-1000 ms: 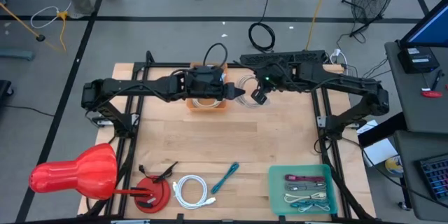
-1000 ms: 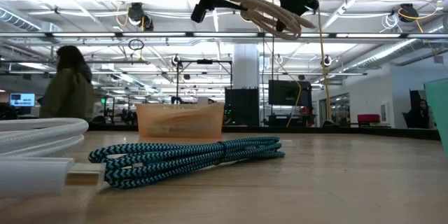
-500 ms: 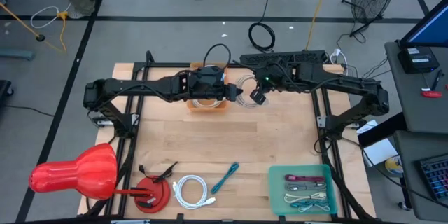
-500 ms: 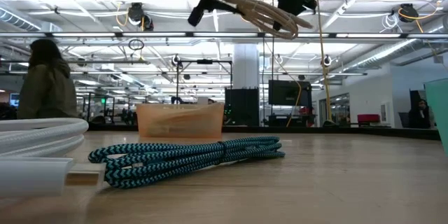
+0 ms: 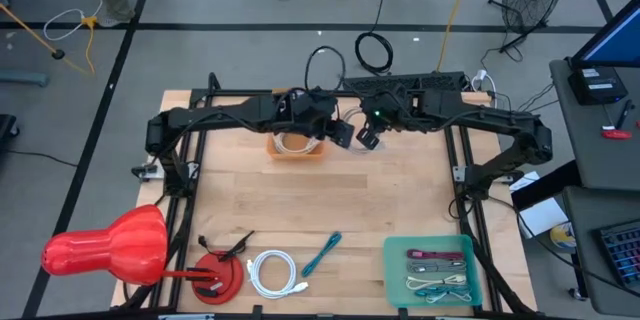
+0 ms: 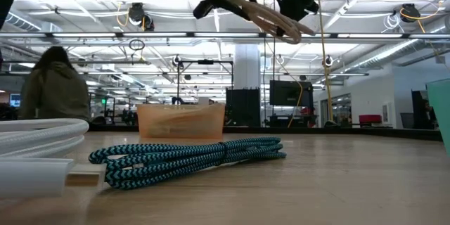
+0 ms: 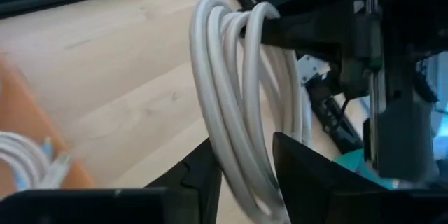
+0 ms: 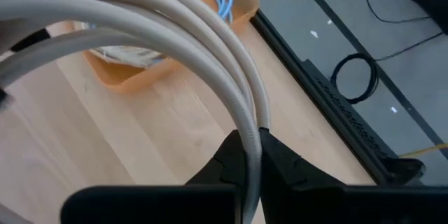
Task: Pick & Place USB Port
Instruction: Put the brown usb cable into the orange bin
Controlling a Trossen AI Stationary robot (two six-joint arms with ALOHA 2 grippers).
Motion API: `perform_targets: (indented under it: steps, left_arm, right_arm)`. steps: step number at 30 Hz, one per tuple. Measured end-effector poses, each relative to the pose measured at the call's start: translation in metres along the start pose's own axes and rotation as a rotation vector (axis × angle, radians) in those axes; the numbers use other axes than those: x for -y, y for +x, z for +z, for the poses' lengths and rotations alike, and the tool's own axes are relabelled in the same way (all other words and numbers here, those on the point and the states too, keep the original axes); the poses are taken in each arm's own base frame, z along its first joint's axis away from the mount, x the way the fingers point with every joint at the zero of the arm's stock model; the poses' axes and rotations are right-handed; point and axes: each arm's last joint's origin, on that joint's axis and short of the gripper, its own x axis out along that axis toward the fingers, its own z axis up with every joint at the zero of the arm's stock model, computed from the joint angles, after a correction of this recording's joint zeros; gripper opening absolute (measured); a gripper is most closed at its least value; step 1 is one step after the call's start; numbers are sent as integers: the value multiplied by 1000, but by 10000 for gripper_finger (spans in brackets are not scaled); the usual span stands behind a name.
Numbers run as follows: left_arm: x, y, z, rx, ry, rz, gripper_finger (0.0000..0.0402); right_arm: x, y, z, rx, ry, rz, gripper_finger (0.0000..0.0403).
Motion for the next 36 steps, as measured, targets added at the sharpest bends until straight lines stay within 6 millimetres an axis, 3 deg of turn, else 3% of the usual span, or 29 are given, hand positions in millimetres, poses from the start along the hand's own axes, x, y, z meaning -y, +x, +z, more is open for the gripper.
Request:
perform_targets:
  steps: [14,36]
  left_arm:
    - [-8,-3,-4,-75,110,76,111]
    - [-9,-2,-4,-102,139,59,123]
  right_arm:
    - [-6,11,-7,-47,-17,67,6]
    - [-10,13,-11,-60,-14,97,6]
